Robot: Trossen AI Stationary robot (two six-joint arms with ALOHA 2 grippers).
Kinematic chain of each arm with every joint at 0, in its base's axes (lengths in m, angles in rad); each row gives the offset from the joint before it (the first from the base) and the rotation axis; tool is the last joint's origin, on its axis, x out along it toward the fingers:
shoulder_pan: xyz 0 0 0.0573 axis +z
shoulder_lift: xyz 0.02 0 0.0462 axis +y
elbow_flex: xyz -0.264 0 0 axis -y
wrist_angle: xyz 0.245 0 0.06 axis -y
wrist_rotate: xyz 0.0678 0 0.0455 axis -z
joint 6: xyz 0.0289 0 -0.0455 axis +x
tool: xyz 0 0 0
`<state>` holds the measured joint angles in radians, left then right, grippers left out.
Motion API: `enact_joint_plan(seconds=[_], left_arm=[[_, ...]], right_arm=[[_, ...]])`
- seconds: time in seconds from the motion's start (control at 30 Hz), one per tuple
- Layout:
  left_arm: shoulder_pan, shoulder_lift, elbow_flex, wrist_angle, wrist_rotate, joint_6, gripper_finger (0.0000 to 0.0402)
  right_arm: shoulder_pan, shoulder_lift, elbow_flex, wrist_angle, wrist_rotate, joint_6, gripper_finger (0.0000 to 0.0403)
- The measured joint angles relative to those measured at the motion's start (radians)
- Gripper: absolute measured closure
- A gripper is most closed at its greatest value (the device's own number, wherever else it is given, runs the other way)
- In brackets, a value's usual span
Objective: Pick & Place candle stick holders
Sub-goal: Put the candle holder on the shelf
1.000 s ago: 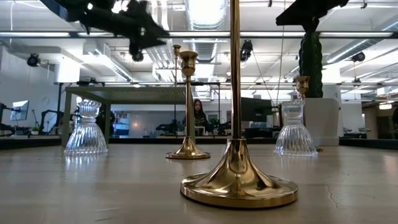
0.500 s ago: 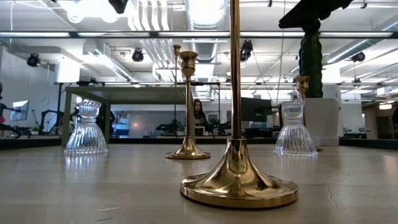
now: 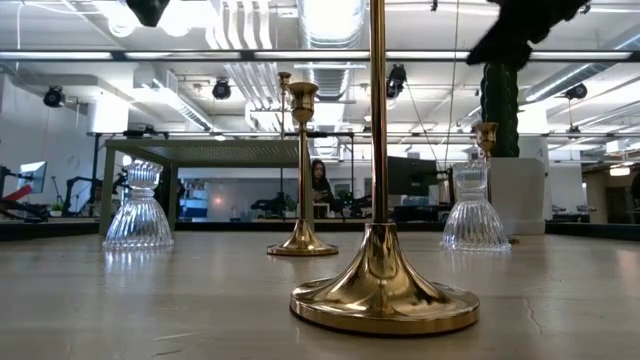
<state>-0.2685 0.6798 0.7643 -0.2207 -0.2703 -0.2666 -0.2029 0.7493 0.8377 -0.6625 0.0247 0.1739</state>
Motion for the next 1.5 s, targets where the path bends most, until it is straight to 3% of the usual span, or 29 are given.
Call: enact_joint_plan(seconds=[0.37, 0.73, 1.0, 1.3, 1.5], left_arm=[[-0.058, 0.030, 0.000, -0.006, -0.048, 0.000, 0.0197], [-0.075, 0.064, 0.000, -0.008, -0.045, -0.044, 0.0197], [-0.076, 0.093, 0.000, -0.008, -0.045, -0.046, 0.0197], [-0.076, 0.094, 0.000, -0.005, -0.065, -0.031, 0.0197], [-0.076, 0.103, 0.000, -0.009, -0.068, -0.022, 0.0197]], right_arm=[[0.131, -0.164, -0.190, -0.024, 0.140, 0.329, 0.0367], [0.283, -0.258, -0.353, 0.187, 0.171, 0.401, 0.0394], [0.456, -0.185, -0.374, 0.422, 0.114, 0.319, 0.0394], [0.668, -0.066, -0.371, 0.359, 0.258, 0.530, 0.0394], [0.791, 0.021, -0.352, 0.407, 0.346, 0.533, 0.0394]])
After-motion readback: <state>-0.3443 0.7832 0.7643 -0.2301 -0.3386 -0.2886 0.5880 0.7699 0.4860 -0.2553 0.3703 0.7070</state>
